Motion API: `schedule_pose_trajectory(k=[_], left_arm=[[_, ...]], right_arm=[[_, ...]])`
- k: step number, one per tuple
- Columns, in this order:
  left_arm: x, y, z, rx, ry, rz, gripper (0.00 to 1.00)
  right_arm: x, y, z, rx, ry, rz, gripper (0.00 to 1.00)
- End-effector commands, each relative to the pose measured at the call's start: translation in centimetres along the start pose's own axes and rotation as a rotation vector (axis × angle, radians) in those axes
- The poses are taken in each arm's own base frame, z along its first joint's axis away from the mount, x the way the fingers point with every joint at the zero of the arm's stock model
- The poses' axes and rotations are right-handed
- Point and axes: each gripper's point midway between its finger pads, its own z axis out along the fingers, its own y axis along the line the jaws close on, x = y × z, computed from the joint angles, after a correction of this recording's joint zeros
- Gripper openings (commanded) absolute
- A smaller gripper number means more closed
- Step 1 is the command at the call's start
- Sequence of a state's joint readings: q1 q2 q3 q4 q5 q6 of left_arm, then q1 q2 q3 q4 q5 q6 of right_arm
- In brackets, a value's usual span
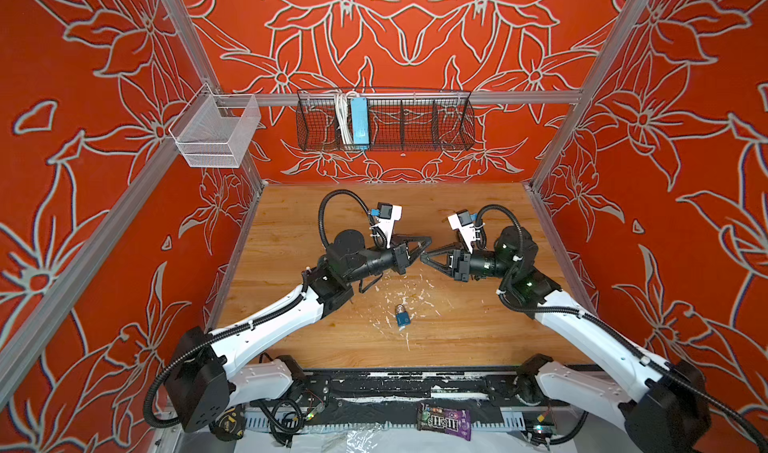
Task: Unlock with the key
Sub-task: 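Hold the key ring in the right gripper beside the open left gripper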
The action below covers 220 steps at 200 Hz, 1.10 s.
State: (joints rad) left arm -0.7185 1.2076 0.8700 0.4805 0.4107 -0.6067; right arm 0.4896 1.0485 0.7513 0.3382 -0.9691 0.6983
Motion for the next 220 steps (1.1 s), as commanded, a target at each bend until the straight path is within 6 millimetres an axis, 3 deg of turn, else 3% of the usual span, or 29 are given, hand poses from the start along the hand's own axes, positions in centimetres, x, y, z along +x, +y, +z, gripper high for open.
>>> schedule_pose_trajectory(k=[1,26,54,67,88,117,141,183,220], left_arm=[[-1.6,-0.9,0.0,0.026,-0.04,0.028,0.0],[-1.5,-1.0,0.3,0.036,-0.023,0.029,0.0],[-1.6,-1.2,0.1,0.036,-0.029,0.032,0.0],[-1.8,-1.0,-0.1,0.012,-0.034,0.025,0.24],[-1.9,-0.6,-0.5,-0.036,-0.023,0.006,0.47],[-1.4,0.9,-1.7,-0.148,-0.013,-0.064,0.72],[-0.7,2.9,-3.8,-0.295,-0.022,-0.143,0.81],[4.4,7.3,-8.4,-0.631,0.072,-0.336,0.93],[9.5,8.6,-10.8,-0.819,0.173,-0.407,0.98]], right_arm=[[-1.3,1.3,-0.2,-0.039,-0.02,-0.053,0.06],[-1.6,1.6,-0.3,-0.051,-0.024,-0.06,0.0],[-1.4,0.7,-0.3,-0.021,-0.027,-0.033,0.0],[-1.2,0.2,-0.4,-0.006,-0.021,-0.005,0.0],[-0.9,-1.0,-0.5,0.03,-0.017,0.044,0.0],[0.1,-2.3,-0.7,0.054,0.004,0.108,0.0],[1.3,-4.0,-1.2,0.109,0.035,0.183,0.0],[4.9,-7.9,-2.5,0.279,0.109,0.315,0.0],[8.2,-9.7,-3.7,0.373,0.157,0.384,0.0]])
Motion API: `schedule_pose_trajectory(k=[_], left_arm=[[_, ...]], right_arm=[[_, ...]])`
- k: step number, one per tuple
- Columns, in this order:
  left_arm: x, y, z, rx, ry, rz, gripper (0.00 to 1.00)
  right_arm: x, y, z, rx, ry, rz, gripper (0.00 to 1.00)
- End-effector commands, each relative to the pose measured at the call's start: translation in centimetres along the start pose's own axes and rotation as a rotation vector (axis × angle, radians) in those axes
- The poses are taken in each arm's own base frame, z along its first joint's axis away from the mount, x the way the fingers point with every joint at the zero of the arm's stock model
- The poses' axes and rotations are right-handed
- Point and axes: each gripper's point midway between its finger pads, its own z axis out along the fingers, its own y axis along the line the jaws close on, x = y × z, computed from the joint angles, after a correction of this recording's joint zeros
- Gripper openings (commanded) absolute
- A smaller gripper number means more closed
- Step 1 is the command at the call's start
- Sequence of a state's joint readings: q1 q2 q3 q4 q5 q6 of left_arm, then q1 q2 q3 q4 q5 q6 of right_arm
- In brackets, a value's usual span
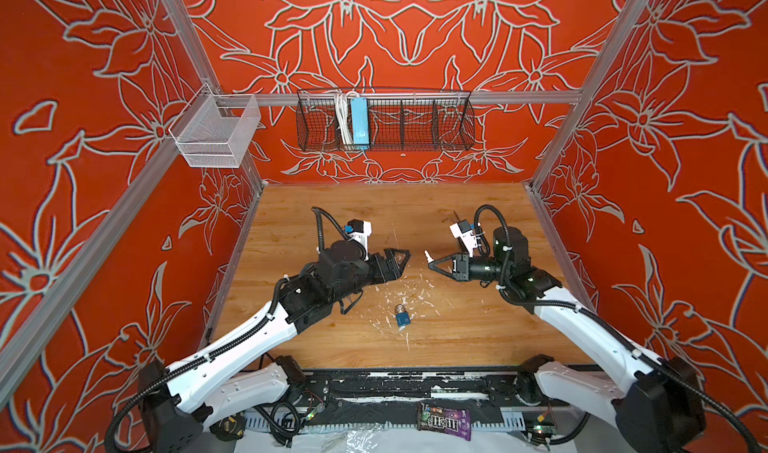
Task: Unlock with the key
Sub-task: 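Hold the key ring in the right gripper beside the open left gripper, then close the left gripper on the blue padlock while the right gripper lowers the key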
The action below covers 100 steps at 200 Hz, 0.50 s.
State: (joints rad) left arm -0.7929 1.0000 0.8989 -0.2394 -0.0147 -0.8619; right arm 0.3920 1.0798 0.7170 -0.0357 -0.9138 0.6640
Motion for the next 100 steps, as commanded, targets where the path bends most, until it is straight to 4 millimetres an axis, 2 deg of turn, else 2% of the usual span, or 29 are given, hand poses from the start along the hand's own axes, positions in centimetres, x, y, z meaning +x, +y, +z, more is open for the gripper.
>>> schedule_pose_trajectory(k=[1,44,77,100], left_arm=[[3.4,5.1,-0.5,-0.247,0.065,-0.069,0.98],[8.3,8.2,0.2,-0.44,0.202,-0.12,1.0],[11.5,9.0,1.9,-0.544,0.3,-0.128,0.99],[13.7,9.2,3.5,-0.591,0.369,-0.126,0.97]], right_arm=[[2.4,-2.9,-0.3,0.105,0.046,0.06,0.0],[5.4,-6.1,-1.4,0.248,0.064,0.159,0.0],[8.0,-8.3,-2.0,0.33,0.104,0.231,0.0],[9.1,-9.0,-2.2,0.358,0.136,0.252,0.0]])
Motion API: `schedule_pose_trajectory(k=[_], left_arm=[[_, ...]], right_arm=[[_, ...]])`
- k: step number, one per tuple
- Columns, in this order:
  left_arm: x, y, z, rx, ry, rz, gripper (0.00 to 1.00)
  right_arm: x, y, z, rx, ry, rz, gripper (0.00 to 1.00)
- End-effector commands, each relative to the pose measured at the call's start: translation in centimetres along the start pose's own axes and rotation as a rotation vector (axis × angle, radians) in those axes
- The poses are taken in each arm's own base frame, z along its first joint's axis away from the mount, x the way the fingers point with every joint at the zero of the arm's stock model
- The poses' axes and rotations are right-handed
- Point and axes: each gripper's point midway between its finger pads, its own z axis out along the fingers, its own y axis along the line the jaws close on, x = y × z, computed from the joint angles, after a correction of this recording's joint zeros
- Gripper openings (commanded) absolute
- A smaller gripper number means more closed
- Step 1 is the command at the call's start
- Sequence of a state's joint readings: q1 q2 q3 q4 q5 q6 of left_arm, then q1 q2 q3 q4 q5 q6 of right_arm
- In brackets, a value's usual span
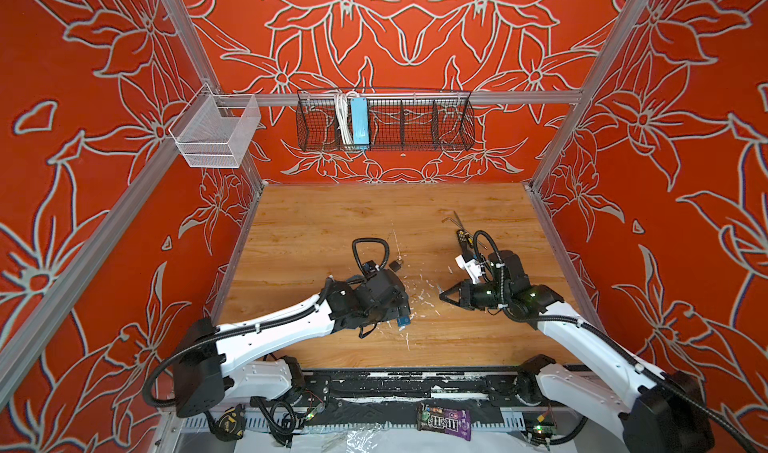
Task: Unlock with the key
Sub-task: 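Close the left gripper on the blue padlock while the right gripper lowers the key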
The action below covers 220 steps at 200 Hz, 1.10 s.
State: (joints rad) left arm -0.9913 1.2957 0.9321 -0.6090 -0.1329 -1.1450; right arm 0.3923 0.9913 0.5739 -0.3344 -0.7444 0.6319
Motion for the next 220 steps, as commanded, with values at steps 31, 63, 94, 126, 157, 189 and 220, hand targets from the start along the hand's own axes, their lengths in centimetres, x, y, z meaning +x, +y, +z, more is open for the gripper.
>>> schedule_pose_trajectory(k=[31,63,94,126,157,189,220], left_arm=[[2.4,-0.3,3.6,-0.146,0.104,-0.047,0.94],[3.0,-0.3,5.9,-0.198,0.118,-0.066,0.92],[3.1,-1.2,7.2,-0.242,0.139,-0.048,0.87],[3.3,-0.4,8.2,-0.3,0.137,-0.066,0.8],[3.6,0.1,8.9,-0.313,0.141,-0.095,0.76],[3.5,0.8,9.1,-0.366,0.128,-0.094,0.7],[3.5,0.8,9.6,-0.376,0.13,-0.087,0.66]], right_arm=[[2.1,-2.9,0.2,0.114,0.072,0.058,0.0],[2.4,-4.0,0.5,0.157,0.096,0.055,0.0],[2.4,-4.1,0.6,0.164,0.108,0.063,0.0],[2.4,-3.9,1.2,0.132,0.124,0.063,0.0],[2.4,-4.3,1.7,0.143,0.164,0.068,0.0],[2.2,-4.5,2.1,0.139,0.16,0.073,0.0],[2.0,-4.4,2.0,0.134,0.154,0.071,0.0]])
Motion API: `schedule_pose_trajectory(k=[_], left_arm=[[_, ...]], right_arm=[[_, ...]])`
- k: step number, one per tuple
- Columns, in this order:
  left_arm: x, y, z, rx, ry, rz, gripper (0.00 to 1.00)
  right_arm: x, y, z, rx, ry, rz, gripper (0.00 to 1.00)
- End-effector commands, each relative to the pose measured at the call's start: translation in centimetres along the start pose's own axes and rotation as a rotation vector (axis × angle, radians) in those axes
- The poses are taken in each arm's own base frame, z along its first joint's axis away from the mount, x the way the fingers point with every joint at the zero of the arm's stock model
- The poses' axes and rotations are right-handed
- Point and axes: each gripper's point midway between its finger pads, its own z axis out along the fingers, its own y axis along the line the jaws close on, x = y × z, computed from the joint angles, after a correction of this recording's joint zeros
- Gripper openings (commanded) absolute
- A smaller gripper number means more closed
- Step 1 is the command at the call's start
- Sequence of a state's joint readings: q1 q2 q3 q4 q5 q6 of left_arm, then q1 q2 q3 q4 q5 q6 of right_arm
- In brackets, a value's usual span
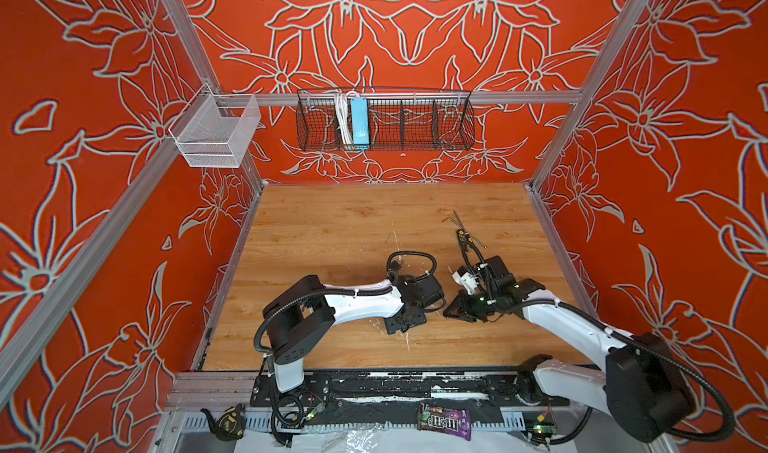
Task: Unlock with the key
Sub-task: 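Close the left gripper on the blue padlock while the right gripper lowers the key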
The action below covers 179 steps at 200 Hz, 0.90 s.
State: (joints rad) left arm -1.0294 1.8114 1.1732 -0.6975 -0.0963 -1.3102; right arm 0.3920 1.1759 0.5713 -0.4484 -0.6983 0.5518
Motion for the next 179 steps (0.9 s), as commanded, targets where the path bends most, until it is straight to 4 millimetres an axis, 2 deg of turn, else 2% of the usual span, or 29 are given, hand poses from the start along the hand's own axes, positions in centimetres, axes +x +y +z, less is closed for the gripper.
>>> schedule_pose_trajectory(k=[1,21,41,111,122,162,179], left_arm=[[-0.1,0.4,0.3,-0.048,-0.017,-0.007,0.66],[-0.1,0.4,0.6,-0.07,-0.01,0.001,0.62],[0.0,-0.4,0.8,-0.054,0.004,0.026,0.6],[-0.6,0.3,1.5,-0.085,-0.004,0.036,0.6],[-0.7,-0.4,1.5,-0.054,-0.002,0.077,0.57],[-1.2,0.3,1.5,-0.098,-0.021,0.094,0.52],[-0.9,0.0,2.0,-0.08,-0.003,0.113,0.46]], right_arm=[[-0.7,0.9,-0.3,-0.032,-0.015,-0.039,0.0],[-0.8,1.0,-0.4,-0.036,-0.012,-0.04,0.0],[-0.8,0.8,-0.4,-0.03,-0.016,-0.036,0.0],[-0.8,0.9,-0.9,-0.041,-0.046,-0.042,0.0],[-0.8,1.0,-1.0,-0.043,-0.05,-0.041,0.0],[-0.7,0.9,-1.0,-0.048,-0.06,-0.04,0.0],[-0.7,0.9,-1.0,-0.054,-0.063,-0.036,0.0]])
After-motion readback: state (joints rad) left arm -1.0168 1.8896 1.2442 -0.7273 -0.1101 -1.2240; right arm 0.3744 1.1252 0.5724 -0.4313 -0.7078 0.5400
